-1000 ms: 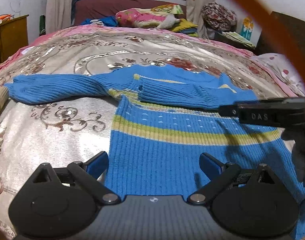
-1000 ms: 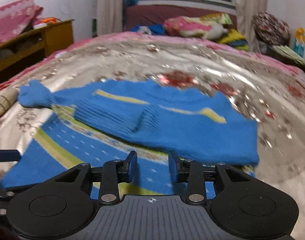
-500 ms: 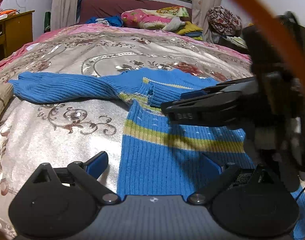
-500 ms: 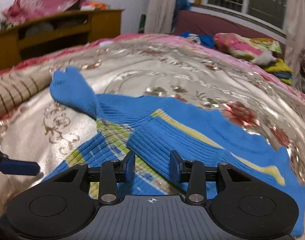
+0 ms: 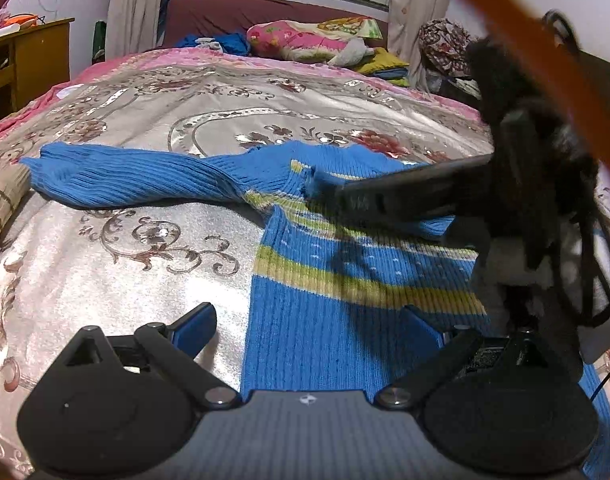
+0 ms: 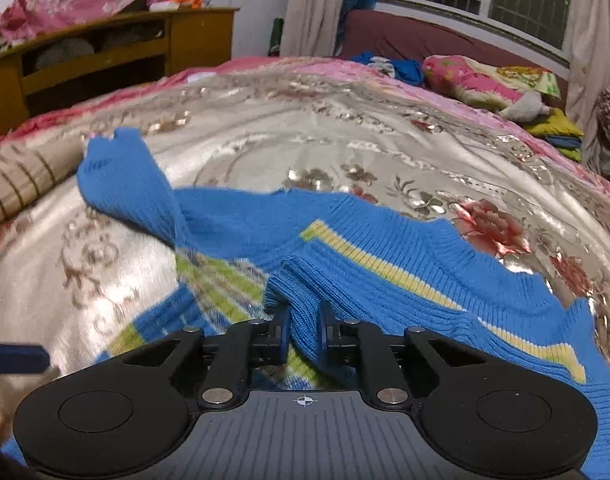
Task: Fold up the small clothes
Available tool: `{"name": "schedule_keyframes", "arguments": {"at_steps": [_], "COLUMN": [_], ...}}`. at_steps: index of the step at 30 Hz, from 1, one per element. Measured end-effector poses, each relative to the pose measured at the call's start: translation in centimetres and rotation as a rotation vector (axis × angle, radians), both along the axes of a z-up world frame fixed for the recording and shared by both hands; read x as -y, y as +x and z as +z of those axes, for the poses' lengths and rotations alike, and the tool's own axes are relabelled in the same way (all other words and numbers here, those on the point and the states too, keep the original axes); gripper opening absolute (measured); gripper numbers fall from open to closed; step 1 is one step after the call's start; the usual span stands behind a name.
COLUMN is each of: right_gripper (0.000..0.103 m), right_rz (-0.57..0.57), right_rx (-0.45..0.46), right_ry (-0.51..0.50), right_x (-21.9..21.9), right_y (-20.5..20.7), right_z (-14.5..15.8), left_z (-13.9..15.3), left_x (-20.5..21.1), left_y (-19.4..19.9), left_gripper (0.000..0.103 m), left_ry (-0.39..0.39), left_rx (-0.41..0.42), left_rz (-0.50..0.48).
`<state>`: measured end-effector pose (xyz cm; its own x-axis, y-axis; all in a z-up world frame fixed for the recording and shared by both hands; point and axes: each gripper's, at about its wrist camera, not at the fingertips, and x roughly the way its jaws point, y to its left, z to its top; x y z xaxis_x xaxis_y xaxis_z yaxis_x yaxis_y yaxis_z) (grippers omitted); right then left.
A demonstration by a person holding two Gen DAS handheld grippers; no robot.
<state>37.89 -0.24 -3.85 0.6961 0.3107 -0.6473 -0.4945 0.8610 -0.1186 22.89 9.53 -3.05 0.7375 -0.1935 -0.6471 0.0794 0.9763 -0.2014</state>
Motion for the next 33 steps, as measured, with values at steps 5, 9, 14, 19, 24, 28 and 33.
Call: {"name": "schedule_keyframes", "arguments": {"at_steps": [5,9,14,19,24,28,33], "right_gripper": [0.011,0.016,0.022,0.023,0.024,0.024,0.028], "right_rz": [-0.008,0.039,0.034,0.036,0.056,0.081,0.107], "right_rx": [0.023,-0.03,-0.098,-0.125,-0.129,-0.128,-0.127], "right_ry": [0.095,0.043,0.063,0.127,0.145,0.162,0.145], "right_x": [0.0,-1.4,-0.8,-0.1,-0.7,-1.2,-2.8], "right_y": [-0.4,-0.2,0.0,0.0,-0.4,-1.0,-0.8], "right_z": [1.7,0.7,0.6,2.6,4.4,5.3,5.4], "left_z": [0.1,0.2,0.7,1.2,2.0,2.7,4.1], "left_x": [-0.2,-0.5,-1.4,-2.9,-5.1,-7.9,-11.1], "left_y": [0.0,0.1,0.2,0.5,1.2,2.6,4.8], "left_gripper": [0.103,0.103,0.103,0.103,0.103,0.103,0.103], "left_ry": [-0.003,0.001,-0.005,-0.021,-0.005,-0.035,0.011], "left_rx": [0.006,0.015,0.041,0.052,0.085,0.083,0.103], "left_rz": [0.008,0.019,0.047,0.103,0.185,0.282,0.37]}}
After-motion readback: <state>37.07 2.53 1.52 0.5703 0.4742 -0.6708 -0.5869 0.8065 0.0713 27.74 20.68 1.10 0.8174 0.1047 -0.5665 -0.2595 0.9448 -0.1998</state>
